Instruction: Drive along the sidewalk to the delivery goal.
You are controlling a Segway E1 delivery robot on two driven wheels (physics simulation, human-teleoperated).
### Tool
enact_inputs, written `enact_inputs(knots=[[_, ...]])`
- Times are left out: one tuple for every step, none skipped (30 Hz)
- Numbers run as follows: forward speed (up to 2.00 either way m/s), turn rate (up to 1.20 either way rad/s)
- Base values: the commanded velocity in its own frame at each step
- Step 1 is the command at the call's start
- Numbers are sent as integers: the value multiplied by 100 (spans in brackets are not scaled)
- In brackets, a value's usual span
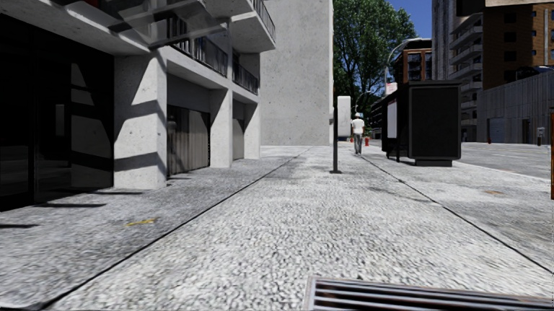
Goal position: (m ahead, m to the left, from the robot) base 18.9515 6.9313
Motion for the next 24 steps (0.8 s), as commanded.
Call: enact_inputs(knots=[[200, 0], [200, 0], [200, 0], [200, 0], [200, 0], [200, 0], [200, 0], [200, 0], [200, 0], [200, 0], [200, 0], [200, 0], [200, 0], [200, 0], [200, 0], [200, 0], [200, 0], [200, 0], [200, 0], [200, 0], [200, 0], [200, 0], [200, 0], [200, 0]])
